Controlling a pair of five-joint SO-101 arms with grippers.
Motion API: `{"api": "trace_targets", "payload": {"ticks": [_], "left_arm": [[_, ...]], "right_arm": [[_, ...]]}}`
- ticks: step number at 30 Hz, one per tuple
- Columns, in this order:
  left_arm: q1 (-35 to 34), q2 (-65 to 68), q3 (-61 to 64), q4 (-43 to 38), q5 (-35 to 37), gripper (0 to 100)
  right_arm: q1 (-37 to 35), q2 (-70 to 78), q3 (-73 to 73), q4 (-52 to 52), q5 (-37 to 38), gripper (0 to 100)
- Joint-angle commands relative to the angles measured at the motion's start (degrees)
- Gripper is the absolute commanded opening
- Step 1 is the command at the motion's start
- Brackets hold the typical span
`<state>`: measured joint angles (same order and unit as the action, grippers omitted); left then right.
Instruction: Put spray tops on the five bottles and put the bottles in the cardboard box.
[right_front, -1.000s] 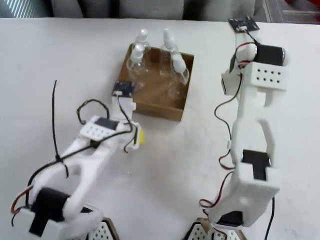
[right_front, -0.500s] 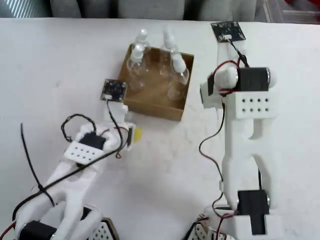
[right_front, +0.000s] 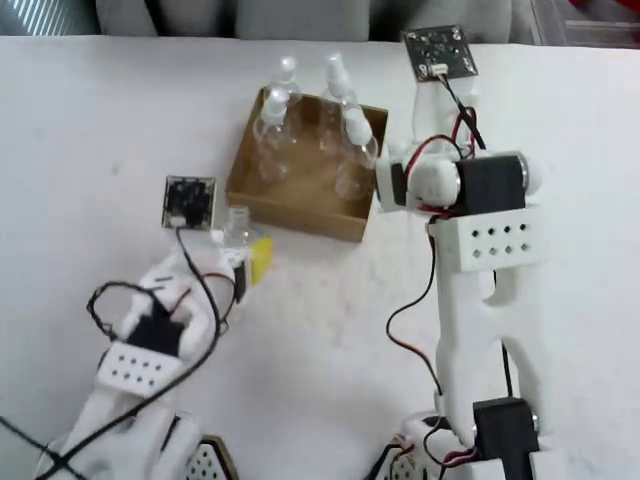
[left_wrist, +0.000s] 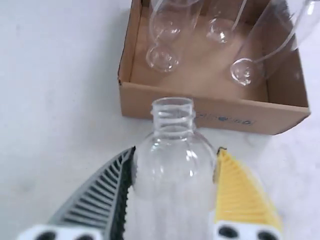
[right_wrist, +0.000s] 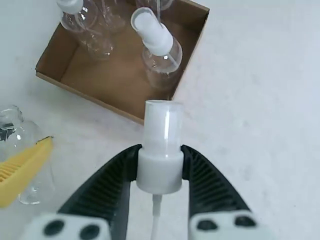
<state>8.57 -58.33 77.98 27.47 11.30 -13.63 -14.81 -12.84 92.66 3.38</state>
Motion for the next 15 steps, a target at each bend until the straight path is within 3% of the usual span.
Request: {"api": "trace_targets", "payload": {"ticks": [1, 5, 11, 15], "left_arm": [[3.30, -9.80, 3.08, -1.49, -0.44, 2], [6.29, -19.21, 9.14, -1.58, -0.53, 2], [6.73, -34.77, 16.79, -1.49, -0.62, 2], [7.34, -44.26, 19.16, 3.34, -7.12, 2]], "right_arm": [[-1.98, -2.95, -0.62, -2.51, -4.66, 1.8], [-3.30, -4.53, -0.53, -7.60, -10.99, 1.8], [-3.47, -6.29, -0.35, -13.58, -13.45, 1.8], [-4.53, -6.29, -0.35, -14.46, -15.30, 1.8]]}}
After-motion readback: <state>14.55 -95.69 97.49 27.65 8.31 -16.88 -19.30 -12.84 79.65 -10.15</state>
